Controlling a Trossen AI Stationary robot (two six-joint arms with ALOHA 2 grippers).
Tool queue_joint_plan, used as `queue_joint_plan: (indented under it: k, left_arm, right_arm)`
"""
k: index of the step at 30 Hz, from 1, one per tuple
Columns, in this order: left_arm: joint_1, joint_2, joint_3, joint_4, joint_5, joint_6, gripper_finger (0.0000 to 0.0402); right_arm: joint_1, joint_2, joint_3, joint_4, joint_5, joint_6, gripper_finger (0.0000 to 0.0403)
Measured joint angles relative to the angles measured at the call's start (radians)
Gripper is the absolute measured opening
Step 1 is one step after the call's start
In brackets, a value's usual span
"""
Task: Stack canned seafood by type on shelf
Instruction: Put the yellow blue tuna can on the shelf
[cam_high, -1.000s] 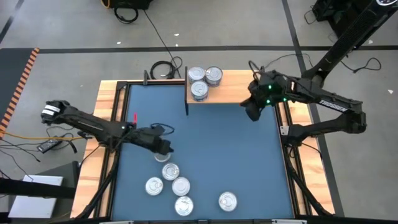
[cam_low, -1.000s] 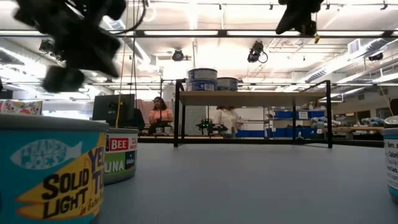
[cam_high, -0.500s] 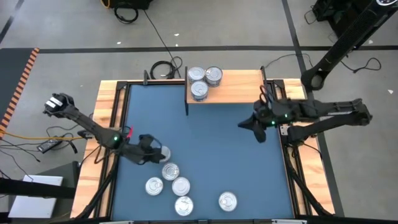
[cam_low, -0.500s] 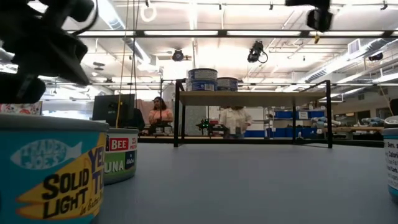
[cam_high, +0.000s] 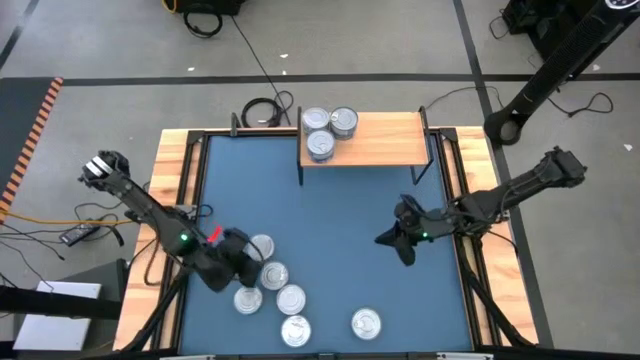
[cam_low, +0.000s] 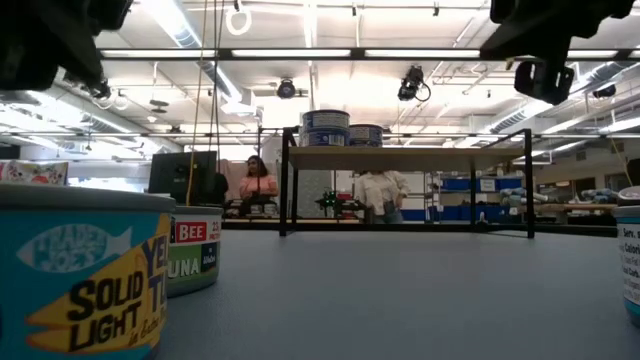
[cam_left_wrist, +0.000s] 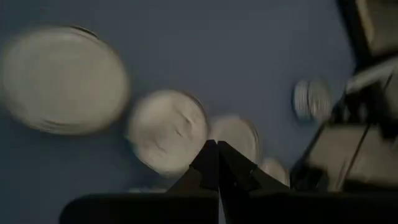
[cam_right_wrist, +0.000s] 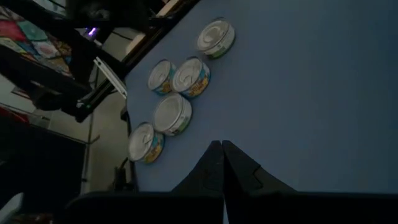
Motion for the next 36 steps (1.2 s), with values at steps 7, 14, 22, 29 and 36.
queue_joint_plan:
  k: [7,14,22,29,36]
  left_arm:
    - [-0.016,0.258,0.141,-0.008,0.111,0.043,0.0000]
    - [0.002,0.362,0.169,-0.034,0.137,0.040,0.0000]
    - [0.073,0.422,0.166,-0.080,0.237,0.095,0.0000]
    - [0.193,0.423,0.167,-0.054,0.258,0.227,0.0000]
    - [0.348,0.450,0.165,0.136,0.285,0.389,0.0000]
  right_arm:
    - [0.015,0.027,-0.001,0.049,0.035,-0.023,0.0000]
    - [0.015,-0.001,-0.001,0.070,0.035,-0.026,0.0000]
    - [0.022,-0.011,-0.001,0.088,0.034,-0.032,0.0000]
    - [0.038,-0.010,-0.001,0.090,0.034,-0.040,0.0000]
    - [0.041,-0.010,-0.001,0.090,0.027,-0.053,0.0000]
